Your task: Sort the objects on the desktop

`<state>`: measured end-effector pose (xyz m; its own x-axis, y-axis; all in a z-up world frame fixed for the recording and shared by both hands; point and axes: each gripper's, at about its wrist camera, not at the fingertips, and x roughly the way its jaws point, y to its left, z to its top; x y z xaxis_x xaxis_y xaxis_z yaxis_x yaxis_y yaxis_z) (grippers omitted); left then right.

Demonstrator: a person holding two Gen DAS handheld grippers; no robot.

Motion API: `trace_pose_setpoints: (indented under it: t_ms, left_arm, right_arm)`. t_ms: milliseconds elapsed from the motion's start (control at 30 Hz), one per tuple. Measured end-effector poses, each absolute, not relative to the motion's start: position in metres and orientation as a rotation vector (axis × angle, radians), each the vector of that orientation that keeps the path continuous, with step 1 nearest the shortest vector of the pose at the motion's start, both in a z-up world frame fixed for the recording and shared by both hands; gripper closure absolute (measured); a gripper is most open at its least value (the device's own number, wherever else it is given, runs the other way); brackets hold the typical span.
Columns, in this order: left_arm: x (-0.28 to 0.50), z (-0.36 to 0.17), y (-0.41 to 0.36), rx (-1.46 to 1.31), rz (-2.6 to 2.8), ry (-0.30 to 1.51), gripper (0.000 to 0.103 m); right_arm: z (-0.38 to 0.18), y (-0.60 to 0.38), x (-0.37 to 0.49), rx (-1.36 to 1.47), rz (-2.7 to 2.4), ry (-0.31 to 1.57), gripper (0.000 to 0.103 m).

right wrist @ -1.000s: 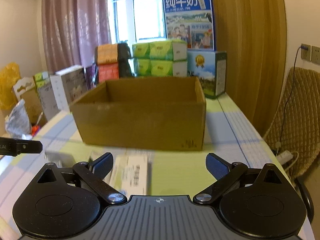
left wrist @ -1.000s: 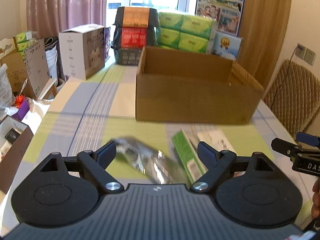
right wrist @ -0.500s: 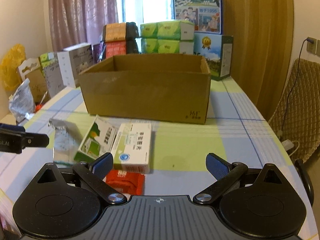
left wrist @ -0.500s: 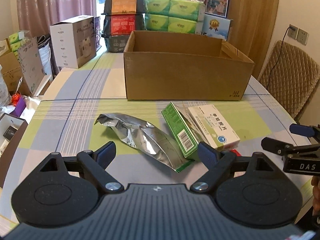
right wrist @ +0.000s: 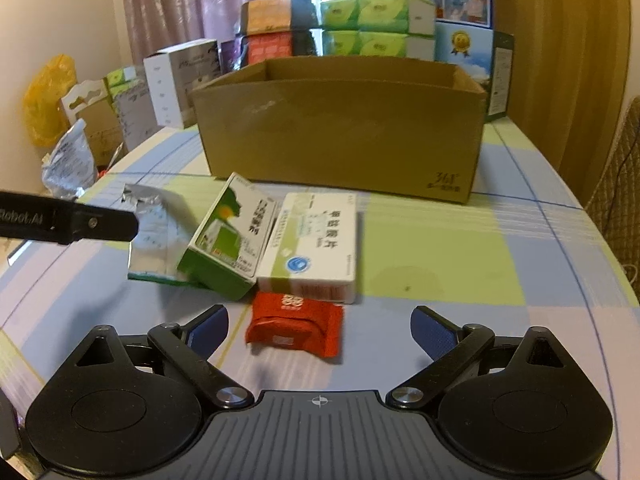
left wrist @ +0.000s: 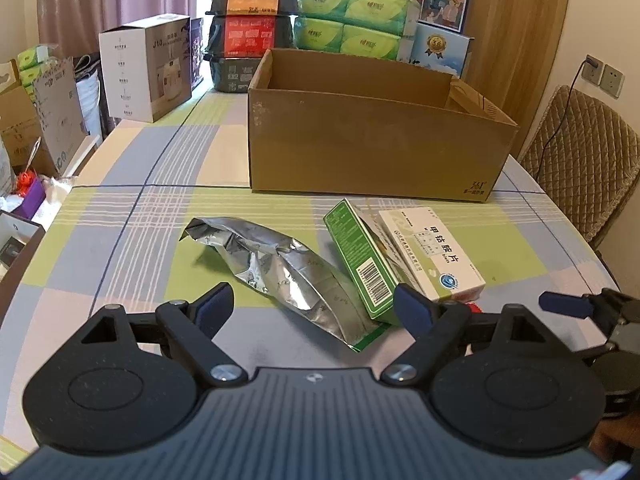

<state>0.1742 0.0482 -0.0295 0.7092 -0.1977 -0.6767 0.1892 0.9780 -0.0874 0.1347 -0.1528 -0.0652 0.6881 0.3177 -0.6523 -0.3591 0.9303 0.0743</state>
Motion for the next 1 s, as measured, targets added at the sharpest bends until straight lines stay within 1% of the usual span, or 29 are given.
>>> trace_pose_setpoints:
  t_ms: [133, 300, 400, 467, 600, 633, 667, 800, 833, 867, 1000]
  left_arm:
    - [0.181, -0.033, 0.049, -0.008, -0.203, 0.751, 0.02]
    - [0.184, -0.034, 0.045, -0.004, -0.215, 0.738, 0.019]
    - [0.187, -0.035, 0.042, -0.006, -0.228, 0.739, 0.019]
    - [0.189, -0.036, 0.039, -0.004, -0.236, 0.739, 0.019]
    - [0.191, -0.037, 0.034, -0.003, -0.259, 0.732, 0.019]
    - [0.191, -0.037, 0.033, -0.001, -0.264, 0.729, 0.019]
    - [0.191, -0.037, 0.031, 0.002, -0.27, 0.725, 0.019]
    - [0.191, -0.036, 0.024, 0.024, -0.291, 0.711, 0.019]
    - [0.192, -0.037, 0.023, 0.028, -0.297, 0.709, 0.019]
    - [0.192, -0.037, 0.021, 0.031, -0.305, 0.707, 0.019]
    - [0.193, -0.039, 0.013, 0.05, -0.329, 0.706, 0.019]
  right_arm:
    - [-0.071, -0.147, 0.139, -0.065, 0.385, 0.727, 0.016]
    - [-0.08, -0.142, 0.146, -0.06, 0.381, 0.745, 0.022]
    - [-0.086, -0.139, 0.149, -0.054, 0.38, 0.758, 0.027]
    - [-0.089, -0.137, 0.153, -0.051, 0.383, 0.767, 0.033]
    - [-0.093, -0.133, 0.156, -0.058, 0.377, 0.775, 0.037]
    - [-0.093, -0.133, 0.156, -0.063, 0.376, 0.774, 0.04]
    - [-0.093, -0.132, 0.156, -0.068, 0.375, 0.77, 0.045]
    - [-0.093, -0.134, 0.157, -0.08, 0.371, 0.763, 0.053]
    - [-0.092, -0.134, 0.156, -0.089, 0.366, 0.756, 0.058]
    - [-0.091, -0.135, 0.157, -0.102, 0.357, 0.752, 0.061]
    - [-0.092, -0.145, 0.162, -0.096, 0.299, 0.755, 0.061]
